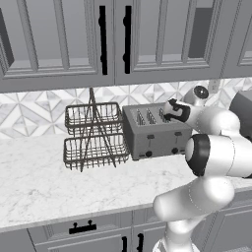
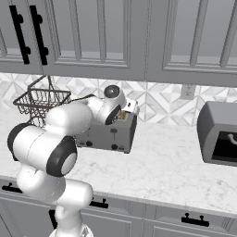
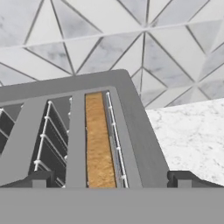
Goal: Start the toaster. Once the lever pops up, take the bread to the plate on the dining counter.
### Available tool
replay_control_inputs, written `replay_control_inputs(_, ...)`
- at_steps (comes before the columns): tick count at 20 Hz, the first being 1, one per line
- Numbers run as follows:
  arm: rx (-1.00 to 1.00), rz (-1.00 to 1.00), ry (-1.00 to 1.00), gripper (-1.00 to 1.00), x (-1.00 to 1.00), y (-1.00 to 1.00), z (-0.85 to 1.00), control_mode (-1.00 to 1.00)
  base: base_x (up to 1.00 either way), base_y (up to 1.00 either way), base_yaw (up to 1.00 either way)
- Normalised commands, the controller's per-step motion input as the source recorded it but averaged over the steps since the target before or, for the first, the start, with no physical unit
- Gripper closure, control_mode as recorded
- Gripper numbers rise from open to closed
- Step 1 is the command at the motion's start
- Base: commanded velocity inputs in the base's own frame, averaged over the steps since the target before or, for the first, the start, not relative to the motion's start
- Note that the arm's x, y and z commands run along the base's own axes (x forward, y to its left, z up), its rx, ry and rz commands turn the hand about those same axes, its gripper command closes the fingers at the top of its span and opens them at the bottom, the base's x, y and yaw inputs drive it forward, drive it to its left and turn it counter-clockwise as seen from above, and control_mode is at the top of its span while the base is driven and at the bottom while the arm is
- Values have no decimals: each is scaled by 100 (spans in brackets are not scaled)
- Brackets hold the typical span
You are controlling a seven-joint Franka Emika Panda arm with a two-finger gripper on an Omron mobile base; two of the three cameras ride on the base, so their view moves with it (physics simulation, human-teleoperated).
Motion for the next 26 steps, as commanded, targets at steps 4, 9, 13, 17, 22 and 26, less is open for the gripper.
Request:
replay_control_inputs(4, 0, 0, 0, -100, 0, 0, -1, -100, 0, 0, 0)
replay_control_inputs(9, 0, 0, 0, 100, 0, 0, -5, -100, 0, 0, 0)
replay_control_inputs(13, 0, 0, 0, 100, 0, 0, -6, -100, 0, 0, 0)
replay_control_inputs(17, 0, 0, 0, 100, 0, 0, -6, -100, 0, 0, 0)
replay_control_inputs(22, 0, 0, -4, 100, -2, 0, 4, -100, 0, 0, 0)
replay_control_inputs(26, 3, 0, -16, 100, -15, 0, 42, -100, 0, 0, 0)
